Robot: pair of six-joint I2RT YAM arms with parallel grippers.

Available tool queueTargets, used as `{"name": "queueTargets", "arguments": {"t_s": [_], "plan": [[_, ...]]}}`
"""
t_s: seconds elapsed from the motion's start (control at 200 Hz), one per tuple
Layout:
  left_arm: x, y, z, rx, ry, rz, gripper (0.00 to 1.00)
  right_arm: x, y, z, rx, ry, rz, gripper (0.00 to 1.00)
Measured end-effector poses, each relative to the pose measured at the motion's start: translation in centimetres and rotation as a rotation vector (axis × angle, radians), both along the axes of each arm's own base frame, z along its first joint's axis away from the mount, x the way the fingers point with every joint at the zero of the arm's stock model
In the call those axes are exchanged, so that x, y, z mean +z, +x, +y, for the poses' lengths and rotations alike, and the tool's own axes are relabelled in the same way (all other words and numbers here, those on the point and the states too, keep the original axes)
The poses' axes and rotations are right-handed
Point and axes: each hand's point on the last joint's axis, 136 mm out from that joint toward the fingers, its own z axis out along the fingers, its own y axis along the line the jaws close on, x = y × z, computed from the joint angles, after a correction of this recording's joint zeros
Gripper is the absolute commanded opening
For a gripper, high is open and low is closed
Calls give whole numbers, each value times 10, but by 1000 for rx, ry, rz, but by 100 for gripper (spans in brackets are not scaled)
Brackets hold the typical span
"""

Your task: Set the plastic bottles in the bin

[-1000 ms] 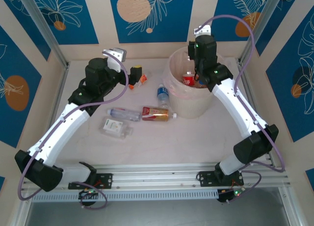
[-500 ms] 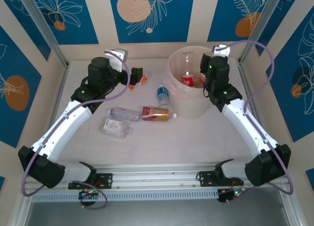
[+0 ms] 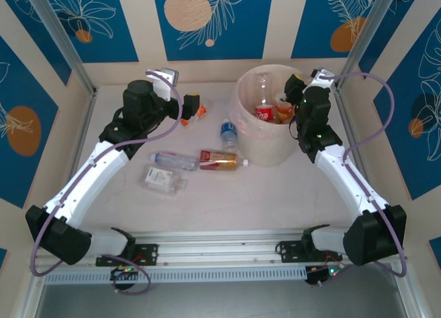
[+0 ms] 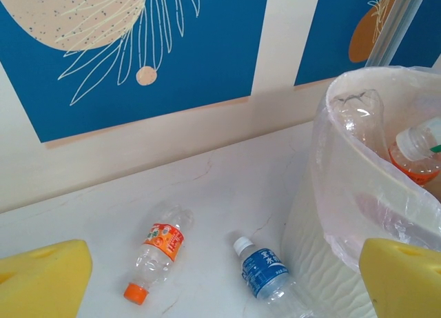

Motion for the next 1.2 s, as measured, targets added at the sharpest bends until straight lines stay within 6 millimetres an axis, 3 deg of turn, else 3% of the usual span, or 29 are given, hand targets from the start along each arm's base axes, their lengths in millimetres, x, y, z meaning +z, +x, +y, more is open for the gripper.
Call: {"name": "queueTargets", "arguments": {"t_s": [0.33,0.39,0.565,0.67,0.805,0.895,1.035,1.2], "plan": [[-3,3,1,5,4,7,99,-8,27,14,43,15,-8,28],[-6,5,2,8,7,13,99,-9,27,14,43,21,-8,36],[-12,9,4,19,7,32,99,-18,17,12,41,29,25,79],[-21,13,3,25,11,56,99,-41,5,9,42,1,119,90],[-33,19,2,29,23,87,99,-49,-5,12,65,-30,179,97],[-40,24,1,32,33,107,99,-41,-9,11,69,-46,198,98],[-43,34,0,39,42,126,99,-12,-19,10,78,-54,173,99],[-54,64,0,63,66,176,99,12,-28,10,86,-64,158,99]]}}
